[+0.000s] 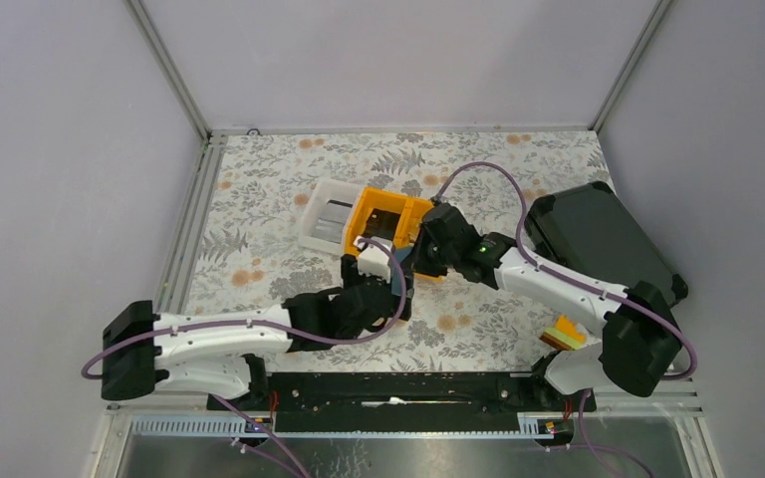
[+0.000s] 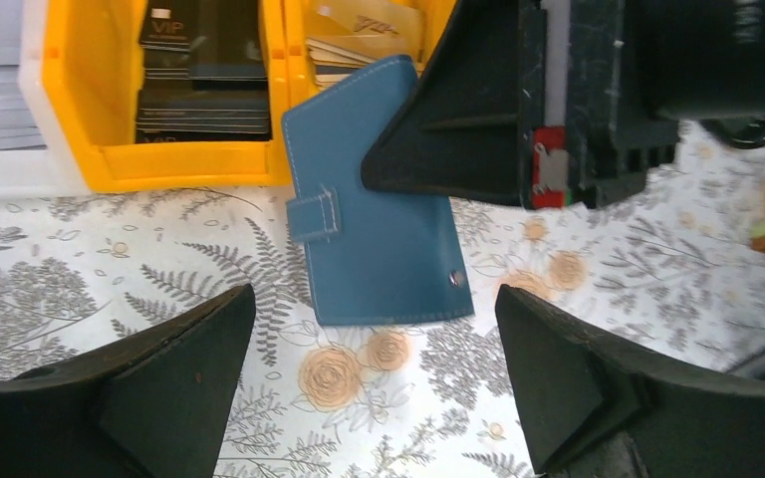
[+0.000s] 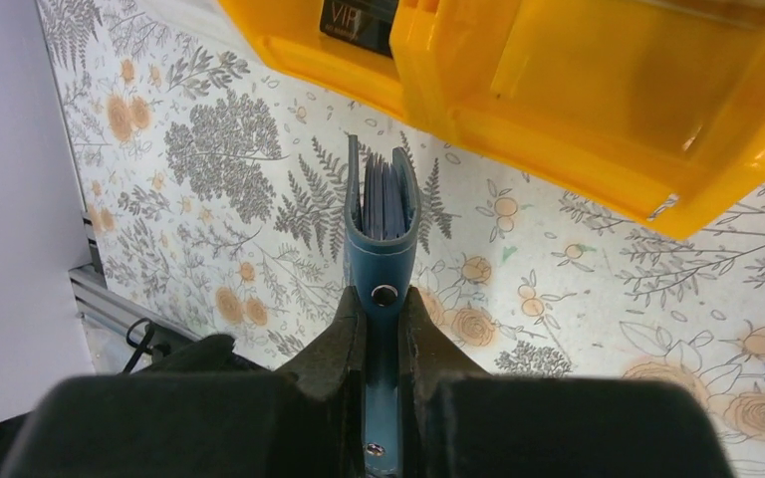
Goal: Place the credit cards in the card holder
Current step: Close the card holder at the center of the board.
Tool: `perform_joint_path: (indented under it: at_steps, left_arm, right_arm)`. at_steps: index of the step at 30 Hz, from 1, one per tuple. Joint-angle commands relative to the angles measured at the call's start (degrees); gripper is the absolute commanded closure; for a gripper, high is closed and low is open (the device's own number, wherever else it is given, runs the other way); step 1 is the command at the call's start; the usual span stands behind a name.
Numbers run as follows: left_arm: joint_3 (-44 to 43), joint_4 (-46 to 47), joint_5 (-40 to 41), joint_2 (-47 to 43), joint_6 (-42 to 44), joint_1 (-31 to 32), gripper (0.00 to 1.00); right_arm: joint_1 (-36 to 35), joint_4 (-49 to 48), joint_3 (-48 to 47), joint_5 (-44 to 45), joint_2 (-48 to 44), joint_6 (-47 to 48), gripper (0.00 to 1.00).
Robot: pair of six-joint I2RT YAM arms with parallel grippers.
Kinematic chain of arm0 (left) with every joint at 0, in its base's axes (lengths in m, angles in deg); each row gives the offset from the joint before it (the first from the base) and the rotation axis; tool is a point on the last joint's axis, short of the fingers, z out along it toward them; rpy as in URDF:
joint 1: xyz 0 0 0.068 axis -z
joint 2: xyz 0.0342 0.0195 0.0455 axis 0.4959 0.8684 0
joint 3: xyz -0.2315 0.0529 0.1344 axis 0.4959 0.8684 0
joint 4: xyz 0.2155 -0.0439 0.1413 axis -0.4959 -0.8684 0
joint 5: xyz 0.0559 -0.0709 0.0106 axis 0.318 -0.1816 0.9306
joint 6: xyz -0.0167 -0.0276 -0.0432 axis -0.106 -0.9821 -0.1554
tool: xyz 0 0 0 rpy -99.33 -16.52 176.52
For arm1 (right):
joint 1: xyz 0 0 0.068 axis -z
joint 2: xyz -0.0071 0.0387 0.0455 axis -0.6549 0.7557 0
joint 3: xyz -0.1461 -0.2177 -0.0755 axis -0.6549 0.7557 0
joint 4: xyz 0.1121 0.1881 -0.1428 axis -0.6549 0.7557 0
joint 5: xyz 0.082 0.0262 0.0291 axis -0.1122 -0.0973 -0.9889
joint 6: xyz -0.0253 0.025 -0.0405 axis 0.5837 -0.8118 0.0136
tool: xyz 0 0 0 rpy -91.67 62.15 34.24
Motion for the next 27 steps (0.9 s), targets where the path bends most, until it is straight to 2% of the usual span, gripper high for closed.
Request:
perform_joint_path:
  at_steps: [1, 6, 8, 9, 11, 13, 14, 16, 20, 21, 24, 27]
  left_arm:
    - [-4.4, 1.6, 9.7, 4.4, 1.8, 0.5, 0.05]
    - [-5.7, 3.6, 9.2, 8.3, 1.8, 0.5, 0.05]
    - [-6.1, 3.2, 10.4, 10.0, 1.1, 0.5, 0.08]
    - [-6.6, 2.1, 11.5, 10.8, 0.3, 0.5, 0.15]
    - [-7.3, -0.8, 13.6, 12.1, -1.8, 0.6, 0.38]
    - [-7.4, -2.6, 15.0, 12.7, -3.0, 0.6, 0.55]
    - [-7.5, -3.3, 15.4, 12.9, -3.2, 0.6, 0.67]
    - [-7.7, -3.7, 15.6, 13.0, -2.8, 0.8, 0.8]
    - [-8.9, -5.5, 15.7, 12.6, -2.8, 0.8, 1.0]
    - [-9.0, -5.8, 15.7, 12.2, -3.1, 0.8, 1.0]
    - [-8.1, -5.7, 13.4, 9.7, -4.1, 0.5, 1.0]
    - [-4.1, -1.2, 6.9, 4.2, -3.9, -0.5, 1.0]
  right_arm:
    - [-1.8, 0.7, -4.8, 1.4, -0.1, -2.9, 1.0]
    - [-3.1, 0.8, -5.9, 1.3, 0.2, -3.8, 1.0]
    - [-3.4, 0.3, -6.1, 0.9, 0.2, -4.1, 1.0]
    - [-3.7, 0.2, -6.1, 1.0, 0.1, -4.3, 1.0]
    - [-3.9, 0.0, -5.9, 1.6, -0.3, -4.4, 1.0]
    - [-3.9, -0.6, -5.4, 2.1, -1.0, -4.5, 1.0]
    - [-3.9, -1.0, -5.1, 2.3, -1.3, -4.5, 0.98]
    - [-3.9, -2.0, -4.4, 3.4, -1.9, -4.4, 0.78]
    - [-3.9, -1.7, -4.5, 8.0, -3.4, -1.6, 0.39]
    - [-3.7, -1.6, -4.6, 9.3, -4.0, -0.5, 0.32]
    - [-1.1, -0.3, -4.3, 11.7, -6.1, 2.7, 0.2]
    - [3.1, -1.5, -2.5, 9.5, -8.3, 7.9, 0.09]
